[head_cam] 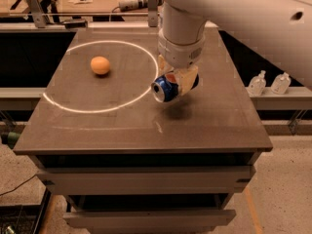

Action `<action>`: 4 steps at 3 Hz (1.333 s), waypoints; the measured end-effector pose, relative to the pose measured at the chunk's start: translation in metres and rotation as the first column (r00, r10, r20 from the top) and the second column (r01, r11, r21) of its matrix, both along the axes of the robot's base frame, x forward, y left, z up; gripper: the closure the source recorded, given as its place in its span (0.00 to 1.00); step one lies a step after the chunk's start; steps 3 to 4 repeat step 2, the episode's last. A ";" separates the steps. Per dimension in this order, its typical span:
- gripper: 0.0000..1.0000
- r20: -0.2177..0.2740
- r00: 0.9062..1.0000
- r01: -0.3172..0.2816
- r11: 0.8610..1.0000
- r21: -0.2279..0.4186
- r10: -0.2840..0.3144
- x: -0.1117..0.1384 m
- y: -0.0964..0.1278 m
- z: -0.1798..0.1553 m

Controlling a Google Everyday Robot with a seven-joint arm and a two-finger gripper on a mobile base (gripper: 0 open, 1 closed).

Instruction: Knock pepsi can over

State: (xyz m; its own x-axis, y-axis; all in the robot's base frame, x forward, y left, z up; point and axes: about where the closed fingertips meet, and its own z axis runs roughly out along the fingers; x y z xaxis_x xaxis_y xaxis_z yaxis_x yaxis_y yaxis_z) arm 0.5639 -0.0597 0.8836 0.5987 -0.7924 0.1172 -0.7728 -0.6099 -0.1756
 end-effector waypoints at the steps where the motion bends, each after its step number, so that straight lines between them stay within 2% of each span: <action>1: 1.00 -0.001 1.000 0.021 0.999 -0.028 -0.021 0.001 -0.003 -0.020; 2: 0.82 0.000 1.000 0.021 0.999 -0.028 -0.021 0.000 -0.003 -0.020; 4: 0.82 0.000 1.000 0.021 0.999 -0.028 -0.021 0.000 -0.003 -0.020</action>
Offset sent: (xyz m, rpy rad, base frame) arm 0.0006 -0.0026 -0.0170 -0.0246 0.0009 -0.0185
